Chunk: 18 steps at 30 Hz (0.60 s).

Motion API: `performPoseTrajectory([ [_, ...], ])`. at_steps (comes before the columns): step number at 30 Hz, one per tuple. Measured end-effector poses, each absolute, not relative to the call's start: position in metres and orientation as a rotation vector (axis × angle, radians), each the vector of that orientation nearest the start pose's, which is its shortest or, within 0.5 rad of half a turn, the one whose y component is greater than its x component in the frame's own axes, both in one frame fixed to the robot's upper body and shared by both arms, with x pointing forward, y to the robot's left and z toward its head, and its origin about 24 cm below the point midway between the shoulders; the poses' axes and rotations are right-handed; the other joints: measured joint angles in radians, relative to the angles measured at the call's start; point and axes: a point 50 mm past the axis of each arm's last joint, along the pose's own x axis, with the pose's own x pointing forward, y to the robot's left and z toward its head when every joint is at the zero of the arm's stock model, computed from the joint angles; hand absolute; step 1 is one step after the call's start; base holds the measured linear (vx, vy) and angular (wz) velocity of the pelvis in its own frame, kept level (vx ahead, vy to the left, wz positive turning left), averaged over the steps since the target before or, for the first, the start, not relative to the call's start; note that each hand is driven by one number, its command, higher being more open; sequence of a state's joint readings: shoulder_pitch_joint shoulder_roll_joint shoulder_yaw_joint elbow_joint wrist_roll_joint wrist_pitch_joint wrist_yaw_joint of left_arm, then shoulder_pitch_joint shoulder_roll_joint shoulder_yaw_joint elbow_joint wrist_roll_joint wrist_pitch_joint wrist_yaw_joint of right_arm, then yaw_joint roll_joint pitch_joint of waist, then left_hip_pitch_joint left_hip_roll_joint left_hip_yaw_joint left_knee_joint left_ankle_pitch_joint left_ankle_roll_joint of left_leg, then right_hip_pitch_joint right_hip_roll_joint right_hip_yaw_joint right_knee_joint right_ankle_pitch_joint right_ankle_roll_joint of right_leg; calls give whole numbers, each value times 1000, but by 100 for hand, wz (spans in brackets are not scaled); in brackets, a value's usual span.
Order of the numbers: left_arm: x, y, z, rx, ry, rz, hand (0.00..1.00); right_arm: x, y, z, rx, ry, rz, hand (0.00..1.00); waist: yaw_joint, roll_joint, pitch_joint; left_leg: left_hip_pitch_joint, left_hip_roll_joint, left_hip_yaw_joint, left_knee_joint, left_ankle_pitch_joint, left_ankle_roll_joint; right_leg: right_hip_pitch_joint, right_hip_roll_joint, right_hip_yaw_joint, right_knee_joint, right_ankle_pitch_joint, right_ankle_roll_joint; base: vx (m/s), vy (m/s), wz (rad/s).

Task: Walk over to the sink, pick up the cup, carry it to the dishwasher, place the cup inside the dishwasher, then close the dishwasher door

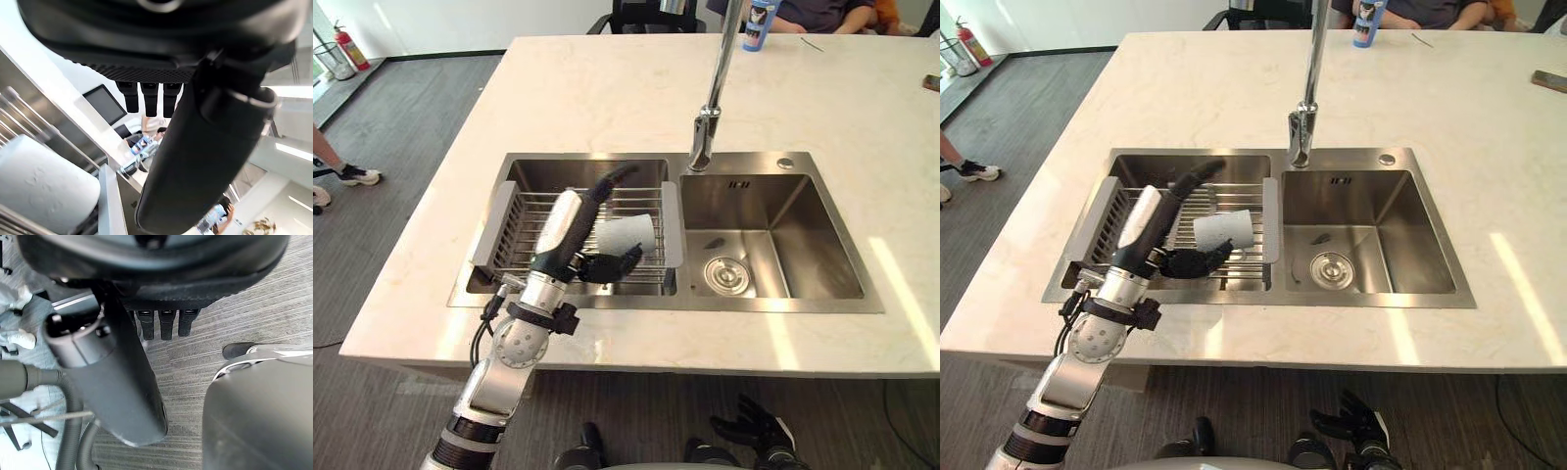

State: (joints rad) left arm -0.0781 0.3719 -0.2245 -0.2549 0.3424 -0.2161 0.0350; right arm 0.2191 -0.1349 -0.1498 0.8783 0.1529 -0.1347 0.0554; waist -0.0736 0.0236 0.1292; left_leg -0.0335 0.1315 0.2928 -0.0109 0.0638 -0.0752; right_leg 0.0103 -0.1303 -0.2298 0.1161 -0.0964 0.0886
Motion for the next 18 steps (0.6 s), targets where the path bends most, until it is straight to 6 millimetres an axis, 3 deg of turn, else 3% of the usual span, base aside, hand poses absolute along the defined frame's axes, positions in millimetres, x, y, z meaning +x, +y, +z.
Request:
performPoseTrajectory([
  [11,268,146,99,826,-390,-238,90,80,-223,-147,84,942,-252,90,-22,-18,-14,38,-7,22,-75,37,1,-6,6,12,-18,13,0,6,3,-6],
  [18,276,153,97,894,-366,-209,90,79,-223,-147,86,944,-251,90,-22,-18,-14,37,-8,25,-76,40,3,1,8,14,-43,30,1,-1,3,-1],
])
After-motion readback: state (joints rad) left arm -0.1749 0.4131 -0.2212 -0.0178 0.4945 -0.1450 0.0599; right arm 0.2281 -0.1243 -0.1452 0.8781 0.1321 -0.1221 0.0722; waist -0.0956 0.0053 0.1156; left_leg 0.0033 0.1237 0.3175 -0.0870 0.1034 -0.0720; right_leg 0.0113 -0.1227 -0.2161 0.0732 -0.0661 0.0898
